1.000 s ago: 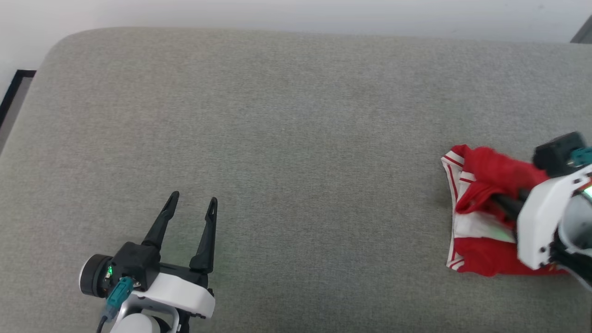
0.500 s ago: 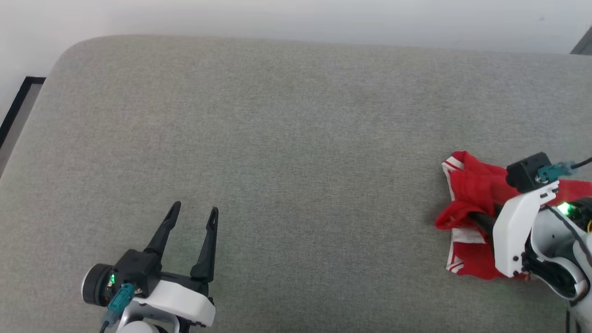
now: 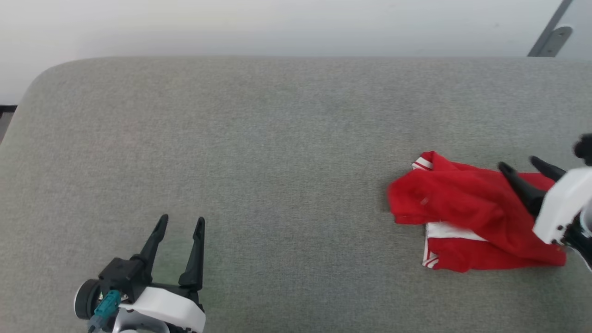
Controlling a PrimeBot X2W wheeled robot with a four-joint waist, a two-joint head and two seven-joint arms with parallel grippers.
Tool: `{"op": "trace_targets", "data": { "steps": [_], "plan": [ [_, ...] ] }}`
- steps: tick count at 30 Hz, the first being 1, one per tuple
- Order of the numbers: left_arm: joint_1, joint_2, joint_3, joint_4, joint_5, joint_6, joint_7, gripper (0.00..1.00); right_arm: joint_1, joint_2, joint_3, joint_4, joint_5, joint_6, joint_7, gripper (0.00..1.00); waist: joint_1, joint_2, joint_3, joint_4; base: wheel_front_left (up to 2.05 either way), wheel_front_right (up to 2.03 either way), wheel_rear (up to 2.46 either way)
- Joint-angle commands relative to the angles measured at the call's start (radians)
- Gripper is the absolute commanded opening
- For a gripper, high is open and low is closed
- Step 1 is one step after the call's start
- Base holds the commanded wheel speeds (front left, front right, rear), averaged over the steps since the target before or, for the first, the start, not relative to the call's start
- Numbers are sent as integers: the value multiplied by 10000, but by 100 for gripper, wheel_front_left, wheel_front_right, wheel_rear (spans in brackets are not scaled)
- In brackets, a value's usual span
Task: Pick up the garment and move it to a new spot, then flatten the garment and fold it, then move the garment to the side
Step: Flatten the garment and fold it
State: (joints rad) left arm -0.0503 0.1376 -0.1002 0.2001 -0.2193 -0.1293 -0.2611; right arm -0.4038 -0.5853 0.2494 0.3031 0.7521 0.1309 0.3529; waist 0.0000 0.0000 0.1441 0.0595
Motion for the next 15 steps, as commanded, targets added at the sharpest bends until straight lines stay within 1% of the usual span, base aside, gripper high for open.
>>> {"op": "trace_targets", "data": {
  "steps": [1,4,7,9,10,15],
  "plan": [
    [121,51,-30,72,-40,-13,-53,100,130,24,-98,183,-33,-4,-202,100,0,0,-58,-81,0,0,0],
    [55,45,-48,291,-146,-13,-53,100,252,78,-202,536,-128,-4,-985,100,0,0,-148,-203,0,0,0],
    [4,49,-86,518,-268,-13,-53,100,396,75,-266,1030,-405,-4,-2014,100,0,0,-245,-309,0,0,0],
    [-44,66,-92,703,-381,-13,-53,100,491,254,-219,1304,-482,-3,-2682,100,0,0,-335,-370,0,0,0],
    [-68,81,-71,805,-475,-13,-53,100,539,330,-133,1401,-634,-4,-3352,100,0,0,-421,-427,0,0,0],
    [67,41,208,781,-629,-13,-53,100,855,539,-7,1360,-1105,-4,-5087,100,0,0,-639,-563,0,0,0]
  ]
}}
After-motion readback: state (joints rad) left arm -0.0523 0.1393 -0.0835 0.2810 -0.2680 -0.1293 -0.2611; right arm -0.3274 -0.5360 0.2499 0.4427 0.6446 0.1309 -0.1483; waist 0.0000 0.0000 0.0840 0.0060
